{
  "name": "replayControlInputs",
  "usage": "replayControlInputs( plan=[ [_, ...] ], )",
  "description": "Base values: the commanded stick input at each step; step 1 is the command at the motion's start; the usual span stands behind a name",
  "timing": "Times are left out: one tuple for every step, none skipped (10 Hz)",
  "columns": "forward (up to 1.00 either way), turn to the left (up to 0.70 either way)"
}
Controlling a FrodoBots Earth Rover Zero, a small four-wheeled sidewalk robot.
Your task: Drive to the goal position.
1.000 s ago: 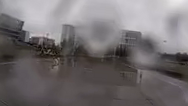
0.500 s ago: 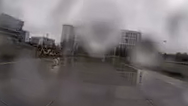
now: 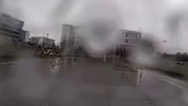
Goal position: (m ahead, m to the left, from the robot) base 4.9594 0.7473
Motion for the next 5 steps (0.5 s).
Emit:
replayControlInputs(
  plan=[
    [0.07, 0.0],
    [0.07, 0.0],
    [0.07, 0.0],
    [0.07, 0.0],
    [0.07, 0.0]
  ],
)
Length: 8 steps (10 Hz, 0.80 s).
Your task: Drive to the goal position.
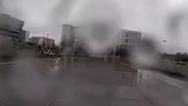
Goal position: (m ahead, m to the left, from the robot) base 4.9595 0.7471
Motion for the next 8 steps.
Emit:
replayControlInputs(
  plan=[
    [0.07, 0.0],
    [0.07, 0.0],
    [0.07, 0.0],
    [0.07, 0.0],
    [0.07, 0.0],
    [0.07, 0.0],
    [0.07, 0.0],
    [0.07, 0.0]
  ],
)
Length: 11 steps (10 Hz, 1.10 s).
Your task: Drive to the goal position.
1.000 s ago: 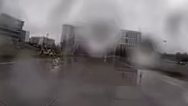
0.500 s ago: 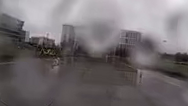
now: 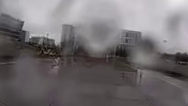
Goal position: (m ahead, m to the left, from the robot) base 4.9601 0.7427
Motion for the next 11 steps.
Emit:
replayControlInputs(
  plan=[
    [0.07, 0.0],
    [0.07, 0.0],
    [0.07, 0.0],
    [0.07, 0.0],
    [0.07, 0.0],
    [0.07, 0.0],
    [0.07, 0.0],
    [0.07, 0.0],
    [0.07, 0.0],
    [0.07, 0.0],
    [0.07, 0.0]
  ],
)
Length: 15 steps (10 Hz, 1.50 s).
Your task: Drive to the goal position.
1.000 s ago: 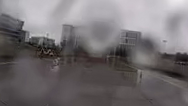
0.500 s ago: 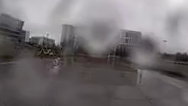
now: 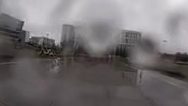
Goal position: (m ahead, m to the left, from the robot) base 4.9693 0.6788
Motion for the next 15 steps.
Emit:
replayControlInputs(
  plan=[
    [0.07, 0.0],
    [0.07, 0.0],
    [0.07, 0.0],
    [0.07, 0.0],
    [0.07, 0.0],
    [0.07, 0.0],
    [0.07, 0.0],
    [0.07, 0.0],
    [0.07, 0.0],
    [0.07, 0.0],
    [0.07, 0.0],
    [0.07, 0.0],
    [0.07, 0.0],
    [0.07, 0.0],
    [0.07, 0.0]
  ],
)
